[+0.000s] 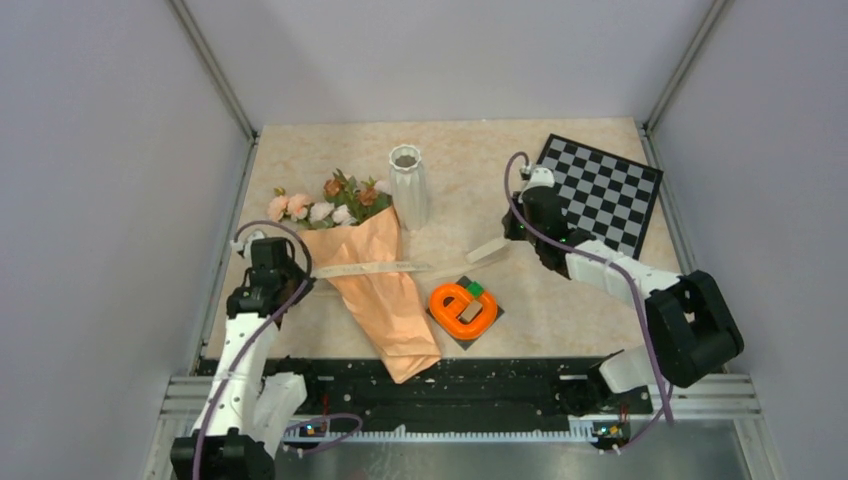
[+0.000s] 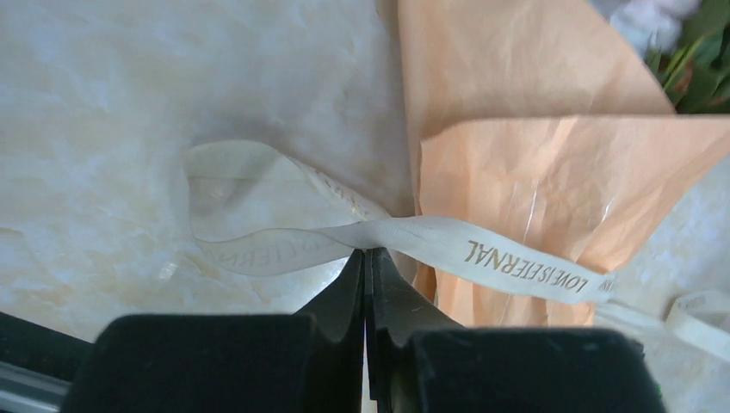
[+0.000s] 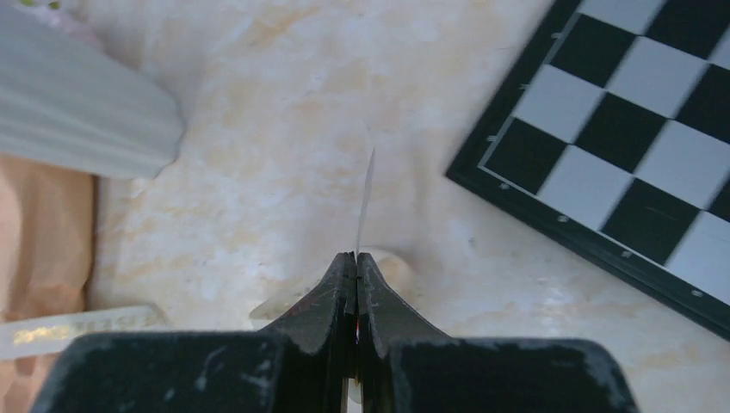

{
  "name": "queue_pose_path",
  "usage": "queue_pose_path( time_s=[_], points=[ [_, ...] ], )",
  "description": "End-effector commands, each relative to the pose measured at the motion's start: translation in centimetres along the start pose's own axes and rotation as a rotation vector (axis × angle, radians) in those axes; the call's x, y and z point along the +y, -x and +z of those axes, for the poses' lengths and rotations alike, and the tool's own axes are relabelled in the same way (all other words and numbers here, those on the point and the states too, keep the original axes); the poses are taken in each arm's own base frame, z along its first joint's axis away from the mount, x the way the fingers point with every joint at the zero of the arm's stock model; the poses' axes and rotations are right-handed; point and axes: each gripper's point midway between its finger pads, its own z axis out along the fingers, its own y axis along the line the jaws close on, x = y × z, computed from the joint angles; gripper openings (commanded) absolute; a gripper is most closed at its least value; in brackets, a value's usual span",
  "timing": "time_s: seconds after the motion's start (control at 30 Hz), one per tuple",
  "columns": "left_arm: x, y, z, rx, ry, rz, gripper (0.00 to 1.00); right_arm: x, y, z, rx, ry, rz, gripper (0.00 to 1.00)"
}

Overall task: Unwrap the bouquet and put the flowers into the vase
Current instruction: Untie the ribbon from the wrapping paper.

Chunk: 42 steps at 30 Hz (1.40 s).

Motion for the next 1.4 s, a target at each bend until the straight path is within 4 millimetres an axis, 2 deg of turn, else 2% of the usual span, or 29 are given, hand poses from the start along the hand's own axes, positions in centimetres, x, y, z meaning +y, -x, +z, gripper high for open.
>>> queue_pose_path(
  time_s=[0.0,0.17,0.3,0.37,0.5,0.6,0.7,0.77,0.83,0.87,0.93,1.0,1.03,1.07,1.1,1.27,1.37],
  points=[
    [1.1,4.5,-1.5,-0.110,0.045,-0.075,0.01,-5.0,1.5,-1.2,-0.033,-0.147,0.029,0.00],
    [4.4,9.1,-1.9,-0.237,0.109,-0.246,0.00,-9.0,2.3,-1.4,-0.037,-0.254,0.083,0.00],
    [7.4,12.2,-3.6,-0.371,0.173,-0.409,0.00,-10.2,2.5,-1.8,-0.026,-0.285,0.102,0.00],
    [9.9,13.1,-4.7,-0.445,0.250,-0.487,0.00,-10.7,2.6,-1.7,-0.028,-0.299,0.105,0.00],
    [13.4,14.1,-7.7,-0.577,0.373,-0.558,0.00,-11.7,2.7,-1.5,-0.018,-0.346,0.113,0.00],
    [14.8,14.7,-9.7,-0.633,0.460,-0.559,0.00,-12.3,2.7,-1.3,-0.012,-0.361,0.118,0.00],
    [15.5,15.6,-11.3,-0.677,0.519,-0.536,0.00,-12.6,2.8,-1.3,-0.013,-0.371,0.122,0.00],
    [15.5,15.9,-11.4,-0.675,0.526,-0.514,0.00,-12.8,2.8,-1.2,-0.011,-0.373,0.123,0.00],
    [14.9,15.8,-10.3,-0.635,0.478,-0.488,0.02,-12.8,2.7,-0.9,-0.004,-0.365,0.126,0.01],
    [14.5,15.5,-9.5,-0.611,0.445,-0.474,0.05,-12.7,2.7,-0.8,-0.001,-0.360,0.127,0.10],
    [13.6,14.8,-7.6,-0.549,0.373,-0.431,0.19,-12.6,2.5,-0.5,0.010,-0.347,0.129,0.33],
    [12.7,13.4,-5.9,-0.457,0.313,-0.375,0.59,-12.1,2.5,-0.3,0.019,-0.321,0.126,0.57],
    [12.1,12.9,-5.2,-0.413,0.269,-0.337,0.79,-11.9,2.5,-0.2,0.024,-0.302,0.125,0.66],
    [11.5,12.4,-4.5,-0.376,0.231,-0.313,0.92,-11.6,2.6,-0.2,0.030,-0.282,0.128,0.70],
    [11.2,12.0,-4.1,-0.348,0.215,-0.306,0.98,-11.5,2.5,-0.1,0.041,-0.266,0.134,0.73],
    [8.4,11.8,-3.2,-0.280,0.080,-0.217,0.99,-10.6,2.6,-0.4,0.056,-0.214,0.128,0.78],
    [6.2,10.7,-2.2,-0.227,0.007,-0.130,0.99,-10.1,2.4,-0.5,0.098,-0.187,0.109,0.78]
  ],
)
